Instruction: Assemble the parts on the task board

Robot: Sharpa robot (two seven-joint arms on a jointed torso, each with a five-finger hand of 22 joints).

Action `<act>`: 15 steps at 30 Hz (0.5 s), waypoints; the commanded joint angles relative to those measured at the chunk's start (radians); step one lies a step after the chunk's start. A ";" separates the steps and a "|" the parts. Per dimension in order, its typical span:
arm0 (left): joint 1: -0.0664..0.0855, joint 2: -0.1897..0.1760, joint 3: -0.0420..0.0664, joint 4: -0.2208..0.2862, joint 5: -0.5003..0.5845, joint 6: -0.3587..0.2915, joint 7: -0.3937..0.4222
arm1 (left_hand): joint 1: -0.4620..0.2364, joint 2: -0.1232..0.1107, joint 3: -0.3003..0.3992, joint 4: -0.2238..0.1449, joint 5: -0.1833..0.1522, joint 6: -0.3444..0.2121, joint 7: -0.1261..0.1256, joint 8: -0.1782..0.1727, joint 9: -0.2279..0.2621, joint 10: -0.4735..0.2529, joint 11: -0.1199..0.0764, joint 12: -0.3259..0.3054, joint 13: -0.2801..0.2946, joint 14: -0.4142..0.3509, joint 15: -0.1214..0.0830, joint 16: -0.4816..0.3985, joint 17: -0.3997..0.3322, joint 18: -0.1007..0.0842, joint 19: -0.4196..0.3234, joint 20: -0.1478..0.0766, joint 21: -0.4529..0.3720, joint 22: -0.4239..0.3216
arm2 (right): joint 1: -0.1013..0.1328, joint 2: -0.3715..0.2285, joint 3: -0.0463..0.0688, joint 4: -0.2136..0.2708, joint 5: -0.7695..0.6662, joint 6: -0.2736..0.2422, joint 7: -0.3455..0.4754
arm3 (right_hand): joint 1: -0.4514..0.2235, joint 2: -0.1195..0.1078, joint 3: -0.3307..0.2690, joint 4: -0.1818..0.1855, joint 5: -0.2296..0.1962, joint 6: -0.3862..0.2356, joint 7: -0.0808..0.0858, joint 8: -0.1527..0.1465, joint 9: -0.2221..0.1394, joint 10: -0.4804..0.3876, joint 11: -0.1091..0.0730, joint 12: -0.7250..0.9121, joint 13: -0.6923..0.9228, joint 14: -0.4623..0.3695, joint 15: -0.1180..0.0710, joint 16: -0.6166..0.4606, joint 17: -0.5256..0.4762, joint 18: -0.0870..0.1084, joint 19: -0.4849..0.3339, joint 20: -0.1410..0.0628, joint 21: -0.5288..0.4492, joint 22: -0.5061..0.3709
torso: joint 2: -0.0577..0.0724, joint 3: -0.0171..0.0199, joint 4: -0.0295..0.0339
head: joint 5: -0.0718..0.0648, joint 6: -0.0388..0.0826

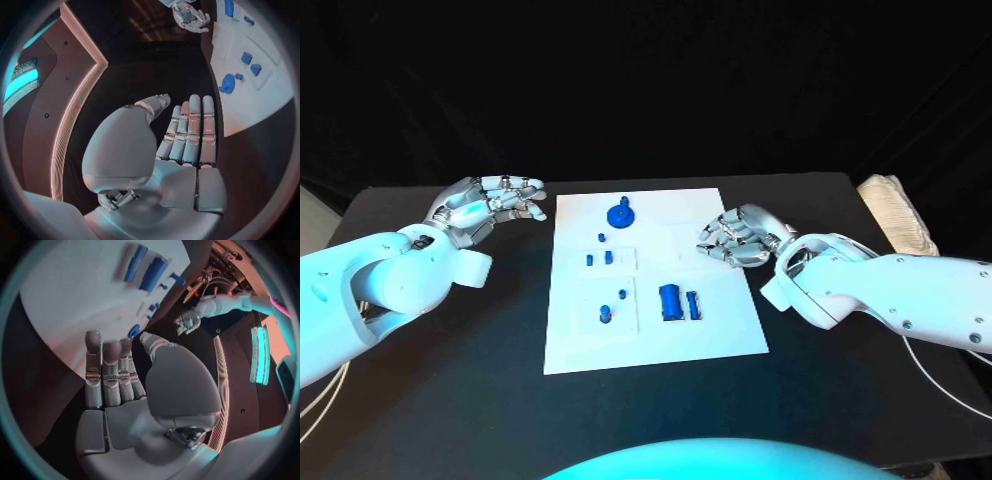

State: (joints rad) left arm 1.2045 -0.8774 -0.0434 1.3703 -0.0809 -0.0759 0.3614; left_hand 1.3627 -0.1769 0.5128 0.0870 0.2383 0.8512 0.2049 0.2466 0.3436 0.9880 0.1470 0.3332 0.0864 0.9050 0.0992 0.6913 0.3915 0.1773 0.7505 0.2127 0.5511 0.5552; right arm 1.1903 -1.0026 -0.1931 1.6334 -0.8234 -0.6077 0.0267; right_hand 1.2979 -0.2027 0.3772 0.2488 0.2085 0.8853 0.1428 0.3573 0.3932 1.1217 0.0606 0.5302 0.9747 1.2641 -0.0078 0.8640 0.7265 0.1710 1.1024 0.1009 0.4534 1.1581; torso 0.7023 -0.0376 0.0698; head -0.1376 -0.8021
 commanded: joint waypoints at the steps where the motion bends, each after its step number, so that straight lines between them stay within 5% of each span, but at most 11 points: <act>1: -0.005 0.018 0.001 -0.024 0.044 -0.037 0.089 | 0.000 -0.012 0.003 0.014 -0.006 0.003 -0.011 0.010 0.006 0.018 -0.003 -0.002 -0.002 -0.017 0.004 -0.040 -0.016 -0.011 -0.039 0.020 -0.075 -0.045 | 0.004 0.039 0.007 -0.079 0.404 0.073 0.276 | 0.022 -0.006 0.034 -0.001 -0.016 -0.013 0.016 -0.009 -0.006 -0.038 0.018 -0.116 -0.127 -0.060 0.019 -0.144 -0.071 0.009 -0.039 0.017 -0.110 -0.083 | -0.020 -0.0070 -0.0089 | 0.012 0.024; 6: -0.014 0.064 0.001 -0.094 0.078 -0.053 0.136 | 0.007 -0.031 0.008 0.042 -0.023 -0.024 -0.032 -0.005 0.004 0.023 0.023 -0.122 -0.021 -0.064 0.045 -0.272 -0.087 0.004 -0.056 0.072 -0.266 -0.184 | 0.007 0.135 0.024 -0.239 0.560 0.156 0.366 | 0.039 -0.030 0.107 -0.019 -0.039 -0.027 0.041 -0.047 -0.031 -0.049 0.057 -0.329 -0.431 -0.160 0.068 -0.404 -0.170 0.006 -0.096 0.065 -0.283 -0.262 | -0.036 -0.0056 -0.0101 | 0.024 0.058; 7: -0.016 0.074 0.001 -0.108 0.083 -0.054 0.141 | 0.007 -0.030 0.001 0.046 -0.023 -0.030 -0.034 -0.013 -0.002 0.019 0.030 -0.146 -0.021 -0.069 0.051 -0.309 -0.097 0.003 -0.044 0.072 -0.287 -0.204 | 0.007 0.150 0.026 -0.264 0.576 0.167 0.377 | 0.039 -0.030 0.107 -0.019 -0.039 -0.027 0.041 -0.047 -0.031 -0.049 0.057 -0.329 -0.431 -0.160 0.068 -0.404 -0.170 0.006 -0.096 0.065 -0.283 -0.262 | -0.039 -0.0053 -0.0095 | 0.025 0.061; 8: -0.017 0.086 0.001 -0.127 0.089 -0.055 0.146 | 0.008 -0.030 -0.007 0.048 -0.023 -0.041 -0.038 -0.023 -0.010 0.004 0.034 -0.173 -0.022 -0.093 0.060 -0.350 -0.110 0.002 -0.038 0.074 -0.308 -0.222 | 0.007 0.168 0.029 -0.294 0.593 0.178 0.390 | 0.044 -0.034 0.118 -0.030 -0.040 -0.032 0.047 -0.060 -0.038 -0.055 0.065 -0.362 -0.486 -0.208 0.087 -0.465 -0.198 0.003 -0.128 0.079 -0.326 -0.304 | -0.042 -0.0050 -0.0089 | 0.027 0.066; 11: -0.020 0.115 0.001 -0.170 0.100 -0.060 0.153 | 0.014 -0.026 -0.030 0.048 -0.022 -0.055 -0.040 -0.041 -0.031 -0.023 0.034 -0.222 -0.023 -0.119 0.073 -0.420 -0.137 -0.002 -0.028 0.076 -0.356 -0.264 | 0.006 0.209 0.035 -0.361 0.628 0.199 0.414 | 0.042 -0.034 0.131 -0.062 -0.044 -0.037 0.055 -0.093 -0.053 -0.052 0.085 -0.414 -0.618 -0.245 0.111 -0.568 -0.256 0.011 -0.155 0.114 -0.391 -0.415 | -0.048 -0.0034 -0.0058 | 0.030 0.075; 14: -0.022 0.139 0.001 -0.205 0.107 -0.064 0.154 | 0.016 -0.020 -0.043 0.049 -0.021 -0.056 -0.040 -0.047 -0.041 -0.033 0.028 -0.243 -0.023 -0.124 0.078 -0.450 -0.150 -0.005 -0.018 0.076 -0.380 -0.286 | 0.005 0.241 0.039 -0.411 0.654 0.213 0.430 | 0.036 -0.023 0.130 -0.087 -0.041 -0.038 0.065 -0.113 -0.061 -0.075 0.096 -0.435 -0.693 -0.257 0.125 -0.617 -0.289 0.011 -0.172 0.127 -0.391 -0.489 | -0.050 -0.0014 -0.0041 | 0.036 0.081; 15: -0.021 0.136 0.000 -0.198 0.071 -0.049 0.108 | -0.401 0.177 -0.513 -0.087 -0.238 -0.851 -0.205 -0.247 -0.344 -0.988 -0.147 -0.333 -0.086 -0.905 -0.099 -0.691 -0.391 -0.177 -0.751 -0.213 -0.551 -0.555 | 0.006 0.238 0.039 -0.402 0.555 0.144 0.347 | -0.361 0.203 -0.377 -0.249 -0.208 -0.885 -0.143 -0.357 -0.393 -0.386 -0.061 -0.530 -0.975 -0.558 0.008 -0.864 -0.726 -0.171 -1.102 -0.101 -0.453 -1.158 | -0.043 -0.0038 -0.0068 | 0.031 0.074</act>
State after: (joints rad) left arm 1.1830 -0.7387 -0.0430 1.1681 -0.0076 -0.1262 0.4714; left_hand 1.3648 -0.1906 0.4529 0.1314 0.2101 0.7657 0.1583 0.1947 0.2912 0.9189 0.1687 0.0885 0.0618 0.7524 0.1706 0.2328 0.2323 0.1755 0.7029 0.2779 0.1662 0.2594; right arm 1.1965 -0.7605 -0.1533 1.2244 -0.2598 -0.4603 0.3781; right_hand 1.3269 -0.2216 0.4899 0.1543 0.1618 0.8179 0.2011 0.2348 0.3187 1.0378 0.1531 0.0932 0.2724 0.9978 0.1116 0.2384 0.4210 0.1704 0.8959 0.2207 0.0624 0.6436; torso 0.6574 -0.0407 0.0635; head -0.1041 -0.7252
